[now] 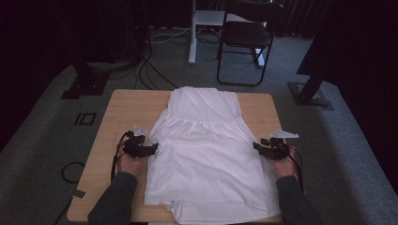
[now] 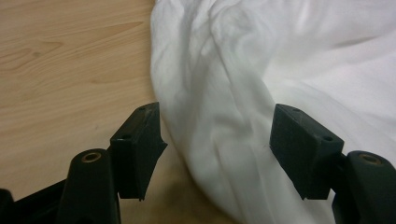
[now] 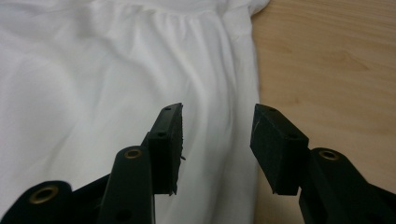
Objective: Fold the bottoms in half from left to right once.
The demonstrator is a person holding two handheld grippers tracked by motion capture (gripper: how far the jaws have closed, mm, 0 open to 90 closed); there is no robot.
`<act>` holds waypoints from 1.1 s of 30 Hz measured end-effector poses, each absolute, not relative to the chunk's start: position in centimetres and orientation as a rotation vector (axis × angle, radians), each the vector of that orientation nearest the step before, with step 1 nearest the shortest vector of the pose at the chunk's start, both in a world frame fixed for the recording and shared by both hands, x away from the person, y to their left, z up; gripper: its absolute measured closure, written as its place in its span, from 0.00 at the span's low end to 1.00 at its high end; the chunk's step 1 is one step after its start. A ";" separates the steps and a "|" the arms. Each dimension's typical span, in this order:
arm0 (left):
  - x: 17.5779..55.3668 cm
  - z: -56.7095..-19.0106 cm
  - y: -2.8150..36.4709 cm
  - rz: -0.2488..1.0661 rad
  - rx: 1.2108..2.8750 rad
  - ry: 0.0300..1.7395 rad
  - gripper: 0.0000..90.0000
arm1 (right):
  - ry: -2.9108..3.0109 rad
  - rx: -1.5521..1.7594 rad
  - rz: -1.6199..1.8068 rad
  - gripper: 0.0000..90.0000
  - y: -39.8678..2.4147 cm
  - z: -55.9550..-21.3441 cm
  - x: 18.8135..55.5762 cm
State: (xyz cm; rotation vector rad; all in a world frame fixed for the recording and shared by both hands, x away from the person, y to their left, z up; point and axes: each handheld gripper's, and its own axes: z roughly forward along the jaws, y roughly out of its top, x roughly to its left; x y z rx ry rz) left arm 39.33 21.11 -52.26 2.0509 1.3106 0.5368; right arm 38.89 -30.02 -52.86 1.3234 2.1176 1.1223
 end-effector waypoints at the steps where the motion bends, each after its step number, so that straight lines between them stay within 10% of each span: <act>1: 39.8 -52.5 21.0 0.524 2.058 1.321 0.40 | 2.122 1.334 1.113 0.59 -29.6 -53.0 39.9; 5: 40.7 -53.7 20.5 0.480 2.083 1.325 0.58 | 2.166 1.373 1.053 0.65 -28.2 -54.1 42.8; 6: 40.6 -54.1 20.3 0.486 2.112 1.297 0.71 | 2.199 1.369 1.011 0.85 -27.8 -54.7 43.3; 10: 39.5 -54.0 20.4 0.519 2.134 1.247 0.94 | 2.210 1.403 0.962 0.99 -27.8 -55.3 42.7; 30: 27.2 -54.8 21.7 0.463 2.184 1.062 0.92 | 2.205 1.461 1.076 0.99 -31.0 -56.3 28.3; 33: 27.8 -54.6 21.9 0.467 2.129 1.077 0.70 | 2.232 1.460 1.067 0.83 -30.9 -56.0 28.3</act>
